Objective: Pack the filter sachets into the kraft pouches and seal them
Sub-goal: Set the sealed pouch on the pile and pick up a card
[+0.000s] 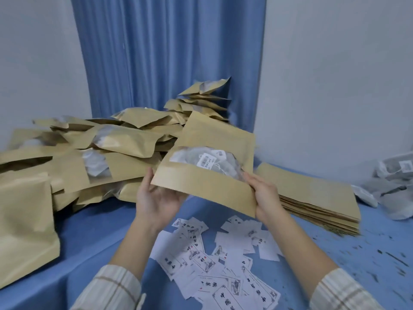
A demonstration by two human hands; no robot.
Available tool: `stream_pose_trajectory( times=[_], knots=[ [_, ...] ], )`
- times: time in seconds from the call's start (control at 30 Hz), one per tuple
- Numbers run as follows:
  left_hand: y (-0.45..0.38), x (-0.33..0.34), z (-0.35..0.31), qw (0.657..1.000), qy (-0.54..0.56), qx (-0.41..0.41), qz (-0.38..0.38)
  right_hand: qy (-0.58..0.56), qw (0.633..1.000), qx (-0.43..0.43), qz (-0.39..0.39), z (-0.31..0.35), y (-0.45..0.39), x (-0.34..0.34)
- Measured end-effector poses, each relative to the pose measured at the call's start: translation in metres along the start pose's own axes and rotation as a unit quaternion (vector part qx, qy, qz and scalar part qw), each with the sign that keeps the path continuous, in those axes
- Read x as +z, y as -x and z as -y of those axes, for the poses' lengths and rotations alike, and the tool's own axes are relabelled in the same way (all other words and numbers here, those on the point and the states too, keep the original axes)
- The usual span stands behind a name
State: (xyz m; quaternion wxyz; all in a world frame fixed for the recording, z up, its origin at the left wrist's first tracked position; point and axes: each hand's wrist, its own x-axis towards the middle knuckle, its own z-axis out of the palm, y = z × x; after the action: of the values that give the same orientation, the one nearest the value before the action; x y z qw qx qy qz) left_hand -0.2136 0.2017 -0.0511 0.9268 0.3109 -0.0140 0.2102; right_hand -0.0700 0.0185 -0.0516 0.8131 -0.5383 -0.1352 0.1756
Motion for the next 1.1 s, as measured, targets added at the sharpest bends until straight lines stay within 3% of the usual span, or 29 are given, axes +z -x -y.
stream_pose_trajectory(
  times=[0.1,0.2,0.3,0.43,0.57,0.67,0.93,1.03,1.1],
  knots=[
    [-0.009,-0.008,-0.003,0.998,0.066,0.01,-0.003,-0.026,0.999,-0.002,-0.032,-0.013,0.0,0.038],
    [-0.033,-0.004,-0.017,0.998,0.057,0.007,-0.04,0.01,0.997,0.011,-0.073,0.006,-0.032,0.132],
    [-0.061,0.002,-0.048,0.995,0.046,0.015,-0.088,-0.032,0.995,0.039,0.083,0.044,-0.071,0.256],
    [-0.075,-0.014,-0.079,0.991,0.049,0.033,-0.123,0.016,0.979,0.124,0.159,0.025,-0.084,0.323],
    [-0.079,-0.024,-0.073,0.99,0.055,0.029,-0.125,-0.017,0.977,0.14,0.158,-0.018,-0.091,0.295],
    [-0.083,-0.02,-0.055,0.989,0.066,0.019,-0.128,0.021,0.983,0.139,0.12,-0.026,-0.097,0.268],
    [-0.1,0.024,0.041,0.989,-0.03,-0.058,-0.135,0.007,0.989,0.13,0.075,0.001,-0.082,0.145],
    [-0.101,0.05,0.096,0.986,-0.082,-0.096,-0.108,0.129,0.988,0.083,0.027,0.015,-0.073,0.083],
    [-0.099,0.069,0.132,0.982,-0.106,-0.133,-0.081,0.307,0.952,0.011,-0.005,0.021,-0.072,0.035]
  ],
)
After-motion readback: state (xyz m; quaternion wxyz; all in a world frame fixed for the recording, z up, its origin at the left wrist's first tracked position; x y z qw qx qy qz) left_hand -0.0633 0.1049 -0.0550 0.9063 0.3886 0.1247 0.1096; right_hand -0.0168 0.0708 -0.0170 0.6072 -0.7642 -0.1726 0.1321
